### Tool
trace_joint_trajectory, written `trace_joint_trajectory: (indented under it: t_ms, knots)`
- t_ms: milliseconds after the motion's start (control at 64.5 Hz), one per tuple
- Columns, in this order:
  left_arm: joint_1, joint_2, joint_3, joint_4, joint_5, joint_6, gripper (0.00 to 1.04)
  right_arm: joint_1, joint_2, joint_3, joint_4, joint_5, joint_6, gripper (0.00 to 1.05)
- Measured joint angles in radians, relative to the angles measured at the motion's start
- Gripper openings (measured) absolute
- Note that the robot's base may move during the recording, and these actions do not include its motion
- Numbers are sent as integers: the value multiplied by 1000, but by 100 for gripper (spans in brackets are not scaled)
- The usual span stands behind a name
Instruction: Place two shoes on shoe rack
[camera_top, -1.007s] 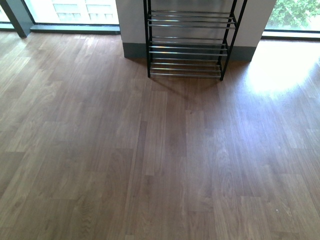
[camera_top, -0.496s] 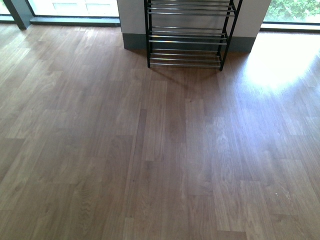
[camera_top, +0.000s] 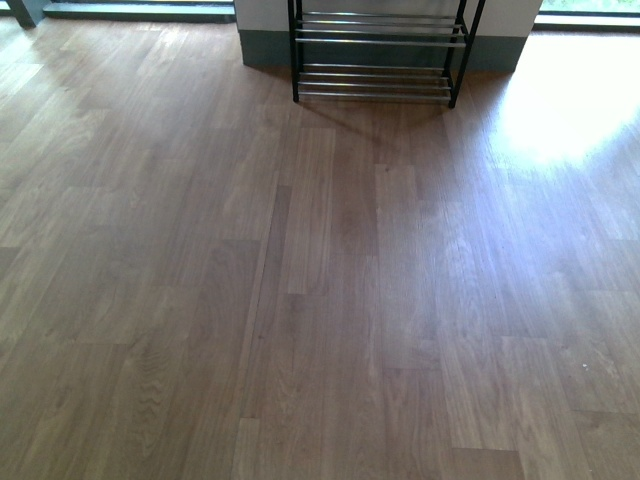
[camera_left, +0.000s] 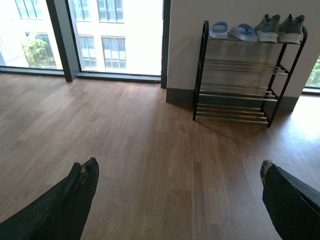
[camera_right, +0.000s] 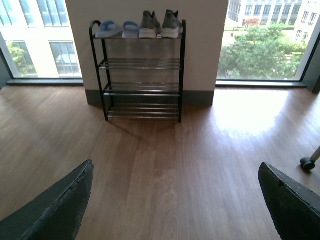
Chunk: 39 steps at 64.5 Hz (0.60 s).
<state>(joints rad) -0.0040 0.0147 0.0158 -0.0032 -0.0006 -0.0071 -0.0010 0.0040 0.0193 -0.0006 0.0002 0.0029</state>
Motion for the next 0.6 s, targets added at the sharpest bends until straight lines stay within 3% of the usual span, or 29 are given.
trace_joint_trajectory:
  t_ms: [604]
  knots:
    - [0, 0, 0, 0, 0, 0, 95, 0, 0, 0, 0, 0, 0, 96]
